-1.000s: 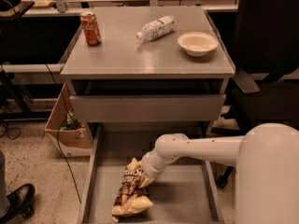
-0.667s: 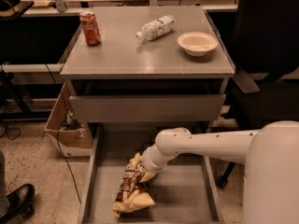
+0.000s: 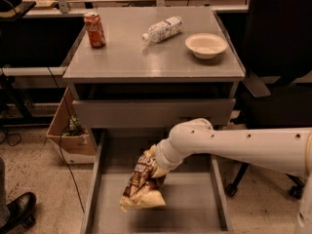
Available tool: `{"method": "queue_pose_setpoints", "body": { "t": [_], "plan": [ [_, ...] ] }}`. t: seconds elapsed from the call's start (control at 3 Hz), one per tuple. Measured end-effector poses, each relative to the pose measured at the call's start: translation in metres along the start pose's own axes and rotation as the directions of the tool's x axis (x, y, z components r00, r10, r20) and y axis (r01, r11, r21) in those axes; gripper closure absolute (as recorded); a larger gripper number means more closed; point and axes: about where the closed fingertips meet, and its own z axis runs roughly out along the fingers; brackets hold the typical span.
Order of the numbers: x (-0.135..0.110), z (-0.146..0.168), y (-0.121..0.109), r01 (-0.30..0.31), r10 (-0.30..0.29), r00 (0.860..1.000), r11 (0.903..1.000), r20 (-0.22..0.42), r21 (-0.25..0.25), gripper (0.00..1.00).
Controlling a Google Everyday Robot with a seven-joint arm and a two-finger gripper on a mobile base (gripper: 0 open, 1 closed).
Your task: Pick brown chip bag from middle drawer and place on counter
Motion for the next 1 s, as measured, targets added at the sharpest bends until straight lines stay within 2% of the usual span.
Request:
{"method": "queue_pose_setpoints", "body": {
  "t": [0.33,0.67,1.0],
  "plan": [
    [-0.011,-0.073,-0.019,-0.013,0.021,0.998,0.9927,-0.066,0.120,1.00],
    [-0.011,-0.073,-0.019,-0.013,0.021,0.998,0.9927,-0.066,0.120,1.00],
    [-0.025,-0.108,-0.032,-0.007,0.020,0.996,0.9872,-0.081,0.160,1.00]
  ]
}}
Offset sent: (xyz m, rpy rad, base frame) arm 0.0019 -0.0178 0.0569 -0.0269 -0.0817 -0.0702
